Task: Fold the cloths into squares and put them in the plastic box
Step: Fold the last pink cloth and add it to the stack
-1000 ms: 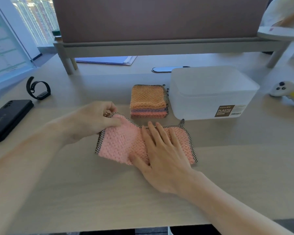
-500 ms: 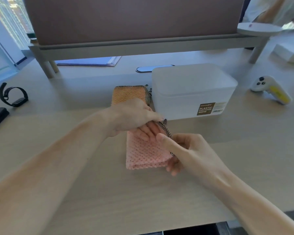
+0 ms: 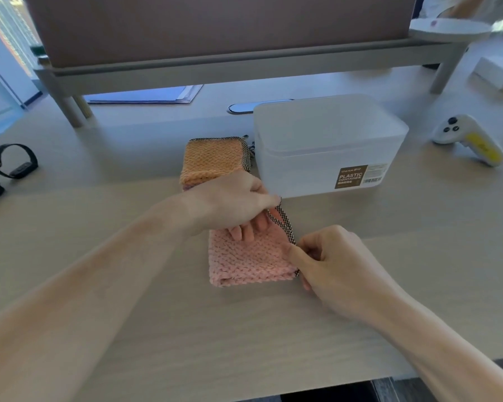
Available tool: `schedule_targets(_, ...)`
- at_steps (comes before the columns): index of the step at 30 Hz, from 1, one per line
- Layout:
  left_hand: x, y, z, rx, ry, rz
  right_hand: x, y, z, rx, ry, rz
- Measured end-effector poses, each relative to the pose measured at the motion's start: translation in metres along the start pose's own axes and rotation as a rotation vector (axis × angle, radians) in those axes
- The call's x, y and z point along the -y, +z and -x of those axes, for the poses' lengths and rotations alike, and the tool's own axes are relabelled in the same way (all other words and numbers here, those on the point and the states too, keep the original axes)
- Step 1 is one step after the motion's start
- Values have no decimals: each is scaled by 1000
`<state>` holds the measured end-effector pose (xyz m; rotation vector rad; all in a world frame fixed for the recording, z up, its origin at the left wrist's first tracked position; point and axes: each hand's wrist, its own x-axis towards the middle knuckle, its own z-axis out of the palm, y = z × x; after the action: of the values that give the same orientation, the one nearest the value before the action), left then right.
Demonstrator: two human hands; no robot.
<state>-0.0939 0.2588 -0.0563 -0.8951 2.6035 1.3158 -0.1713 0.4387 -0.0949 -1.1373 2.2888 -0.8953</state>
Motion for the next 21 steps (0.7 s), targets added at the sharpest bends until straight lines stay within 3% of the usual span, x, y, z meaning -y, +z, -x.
schedule_targets(2, -1, -4, 0, 39, -49, 98, -1, 0, -2, 0, 3, 18)
schedule_targets(5, 4, -6, 1, 28, 11, -139, -1, 0, -3, 5, -1, 37)
schedule_targets(9, 7, -11, 6, -114, 169, -366, 2, -3, 0, 18, -28, 32)
schedule_targets(11, 5, -15, 9, -93, 194, -297, 3, -5, 1, 21, -36, 13)
schedule_targets(14, 6, -21, 13, 86, 118, -84, 2, -3, 0, 27, -25, 17)
schedule_targets(16, 12, -25, 13, 135, 123, -157, -1, -1, -1, 31, -19, 35)
schedule_targets(18, 18, -24, 11, 135, 170, -275, -3, 0, -2, 27, -20, 43)
schedule_targets(21, 22, -18, 4, -4, 262, -260, -2, 0, -2, 27, -21, 41)
